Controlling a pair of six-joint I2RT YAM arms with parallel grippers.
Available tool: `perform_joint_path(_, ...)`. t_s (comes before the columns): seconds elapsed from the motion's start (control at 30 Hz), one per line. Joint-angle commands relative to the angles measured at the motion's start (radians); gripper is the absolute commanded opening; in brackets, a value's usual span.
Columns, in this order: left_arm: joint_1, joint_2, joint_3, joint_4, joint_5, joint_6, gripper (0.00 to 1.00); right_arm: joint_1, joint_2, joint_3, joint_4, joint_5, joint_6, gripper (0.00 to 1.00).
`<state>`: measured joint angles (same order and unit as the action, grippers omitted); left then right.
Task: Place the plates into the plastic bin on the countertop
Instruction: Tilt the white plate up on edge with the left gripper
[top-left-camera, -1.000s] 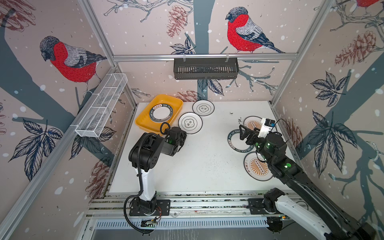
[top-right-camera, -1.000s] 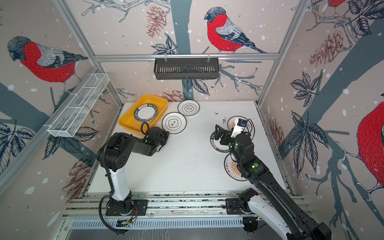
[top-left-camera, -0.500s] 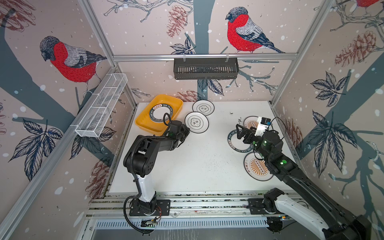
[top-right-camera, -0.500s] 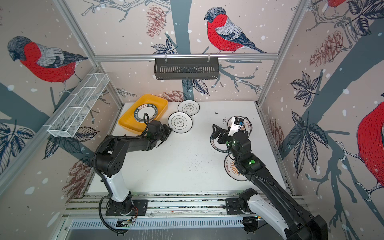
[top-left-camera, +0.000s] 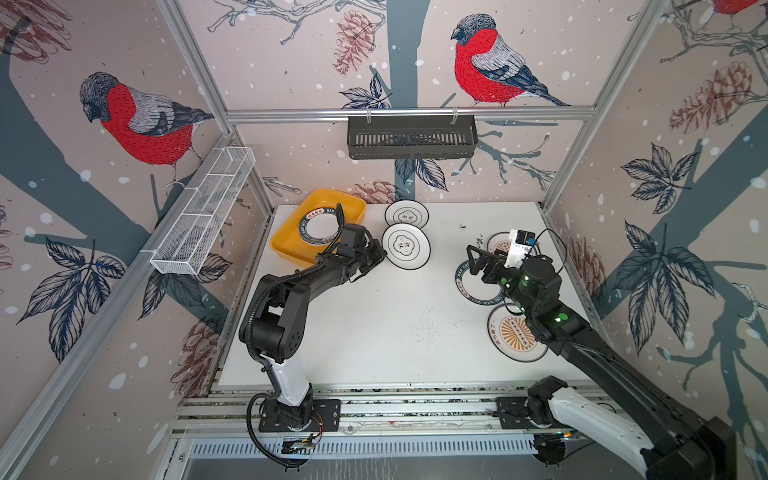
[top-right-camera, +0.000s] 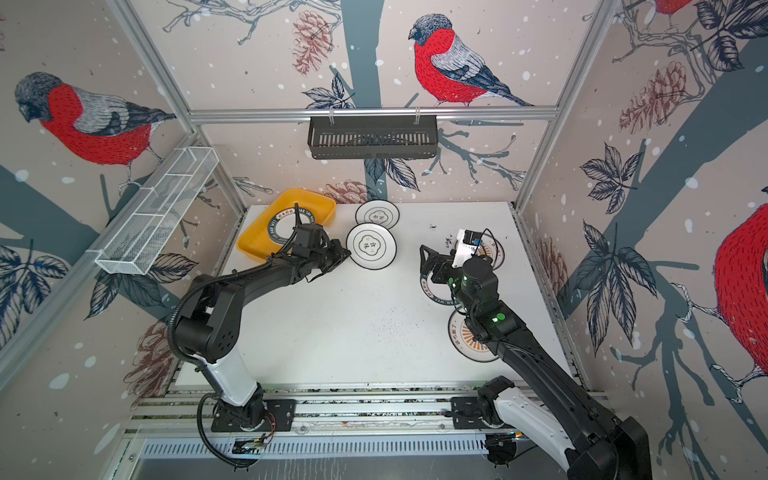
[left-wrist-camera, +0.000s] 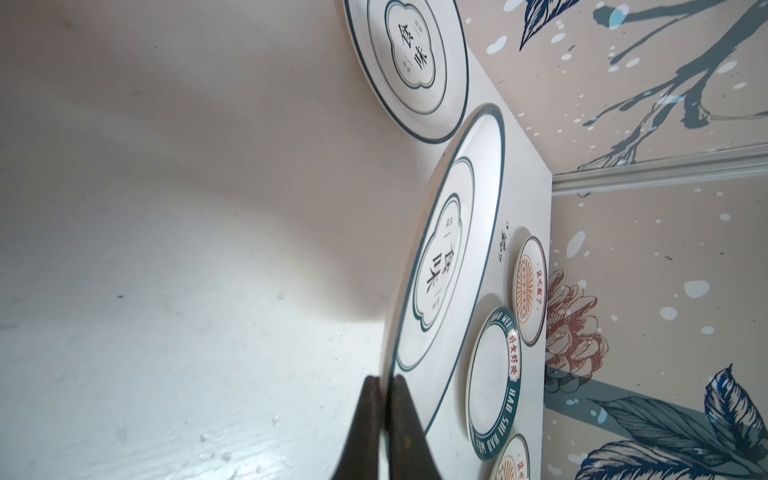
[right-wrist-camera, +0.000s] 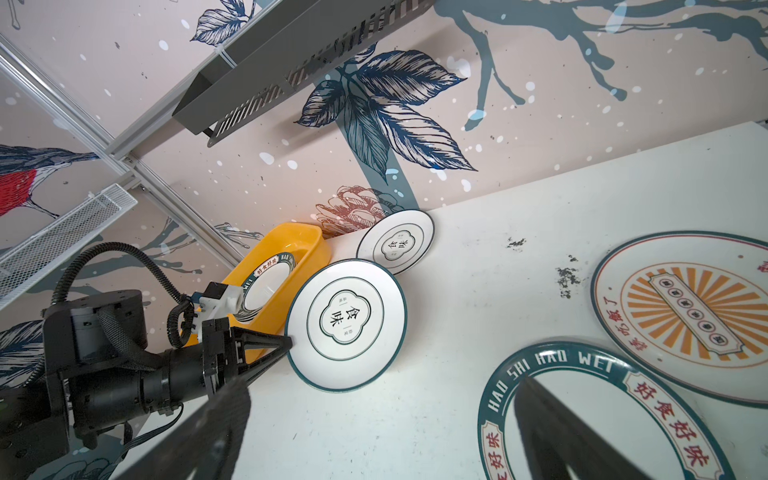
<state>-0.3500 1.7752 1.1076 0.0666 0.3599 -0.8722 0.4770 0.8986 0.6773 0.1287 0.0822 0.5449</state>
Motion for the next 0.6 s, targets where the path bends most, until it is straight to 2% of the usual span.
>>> perform_joint_path(0.0, 0.003, -0.015, 0.018, -0.088, 0.052, 0.078, 0.02, -0.001, 0.004, 0.013, 0.032, -0.008, 0.001, 1.00)
perform_joint_path(0.27, 0.053, -0.041, 0.024, -0.143, 0.121, 0.113, 0.01, 0.001, 0.014, 0.031, 0.030, -0.021, 0.015, 1.00)
perform_joint_path(0.57, 0.140, -0.063, 0.040, -0.174, 0.149, 0.164, 0.00, 0.035, 0.025, 0.030, 0.060, -0.027, 0.031, 1.00)
